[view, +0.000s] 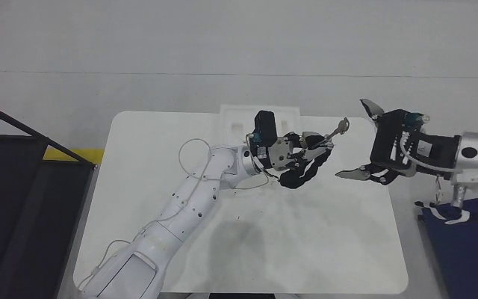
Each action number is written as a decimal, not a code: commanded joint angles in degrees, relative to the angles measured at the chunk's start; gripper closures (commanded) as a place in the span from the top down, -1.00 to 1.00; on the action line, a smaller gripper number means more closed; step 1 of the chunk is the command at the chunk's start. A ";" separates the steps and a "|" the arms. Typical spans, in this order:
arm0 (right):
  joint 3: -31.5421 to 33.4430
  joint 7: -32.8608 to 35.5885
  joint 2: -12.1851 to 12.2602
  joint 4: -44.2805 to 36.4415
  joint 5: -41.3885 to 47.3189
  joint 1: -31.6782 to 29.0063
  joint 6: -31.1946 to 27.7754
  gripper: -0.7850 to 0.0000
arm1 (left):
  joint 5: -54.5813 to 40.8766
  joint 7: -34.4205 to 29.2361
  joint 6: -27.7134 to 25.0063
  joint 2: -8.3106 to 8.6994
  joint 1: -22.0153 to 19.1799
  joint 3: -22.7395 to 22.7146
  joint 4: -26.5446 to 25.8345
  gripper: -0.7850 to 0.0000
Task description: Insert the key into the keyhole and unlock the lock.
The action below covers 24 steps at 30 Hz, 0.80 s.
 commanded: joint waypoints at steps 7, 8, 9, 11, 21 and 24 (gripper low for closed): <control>-0.88 -4.28 -0.49 0.10 -6.67 -1.49 -4.81 1.00 | -0.76 -2.38 -0.83 -0.21 -0.70 0.16 0.43 -1.00; -0.91 -4.42 -0.53 0.05 -7.33 -1.46 -5.17 1.00 | -0.82 -2.61 -0.88 -0.25 -0.82 0.23 0.63 -1.00; -1.01 -4.48 -0.58 -0.01 -8.04 -1.46 -5.63 1.00 | -0.93 -2.73 -0.99 -0.30 -0.92 0.30 0.78 -1.00; -1.25 -4.49 -0.68 -0.03 -9.41 -1.35 -6.61 1.00 | -1.10 -3.05 -0.98 -0.40 -1.11 0.42 1.19 -1.00; -3.47 -3.19 -1.14 0.04 -10.77 -1.02 -10.73 1.00 | -1.24 -3.26 -1.21 -0.74 -1.74 0.65 2.07 -1.00; -3.77 -2.55 -1.19 0.06 -10.05 -0.88 -11.24 1.00 | -0.81 -3.24 -1.11 -0.74 -1.96 0.50 2.30 -1.00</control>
